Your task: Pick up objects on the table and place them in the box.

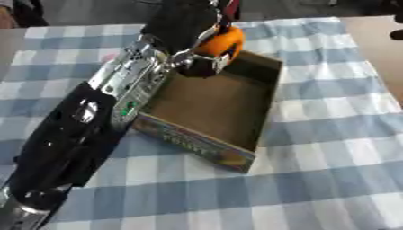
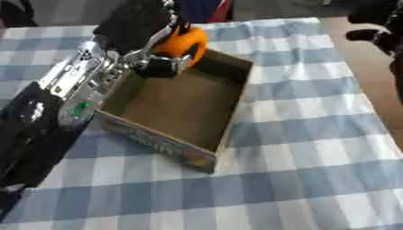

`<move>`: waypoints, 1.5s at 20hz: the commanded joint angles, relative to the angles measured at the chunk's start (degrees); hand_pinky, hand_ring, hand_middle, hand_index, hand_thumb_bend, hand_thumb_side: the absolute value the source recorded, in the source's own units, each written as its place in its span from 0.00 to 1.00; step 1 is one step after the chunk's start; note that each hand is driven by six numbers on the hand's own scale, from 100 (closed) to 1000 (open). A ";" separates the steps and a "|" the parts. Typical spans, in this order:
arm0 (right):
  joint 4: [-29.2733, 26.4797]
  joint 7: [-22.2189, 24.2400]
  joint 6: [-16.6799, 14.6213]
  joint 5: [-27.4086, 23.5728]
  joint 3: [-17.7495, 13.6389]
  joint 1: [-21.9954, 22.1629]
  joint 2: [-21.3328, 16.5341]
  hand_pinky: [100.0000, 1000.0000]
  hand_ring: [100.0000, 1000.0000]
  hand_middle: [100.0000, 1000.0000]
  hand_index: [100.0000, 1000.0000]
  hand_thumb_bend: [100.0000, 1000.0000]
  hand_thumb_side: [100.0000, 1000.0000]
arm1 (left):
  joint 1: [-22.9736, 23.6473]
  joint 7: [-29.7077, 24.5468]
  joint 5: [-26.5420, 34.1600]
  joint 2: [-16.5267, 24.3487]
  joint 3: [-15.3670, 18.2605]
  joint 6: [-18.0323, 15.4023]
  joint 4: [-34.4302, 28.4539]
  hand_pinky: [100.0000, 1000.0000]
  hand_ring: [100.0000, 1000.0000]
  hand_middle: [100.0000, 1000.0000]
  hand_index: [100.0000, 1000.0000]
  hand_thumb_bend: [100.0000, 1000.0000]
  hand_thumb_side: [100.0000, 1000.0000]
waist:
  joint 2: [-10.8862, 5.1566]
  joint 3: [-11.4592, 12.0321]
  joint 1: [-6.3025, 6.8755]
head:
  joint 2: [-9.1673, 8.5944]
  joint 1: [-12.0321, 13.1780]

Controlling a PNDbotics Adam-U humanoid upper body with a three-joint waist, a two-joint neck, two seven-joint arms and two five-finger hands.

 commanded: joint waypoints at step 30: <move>-1.00 0.04 -0.19 -0.19 -0.78 0.07 -0.92 0.66 0.72 0.61 0.86 0.00 1.00 | -0.17 -20.40 -4.95 2.74 4.03 3.53 -7.17 0.36 0.84 0.79 0.96 0.65 0.69 | -1.18 0.83 -0.71 | -0.99 -0.70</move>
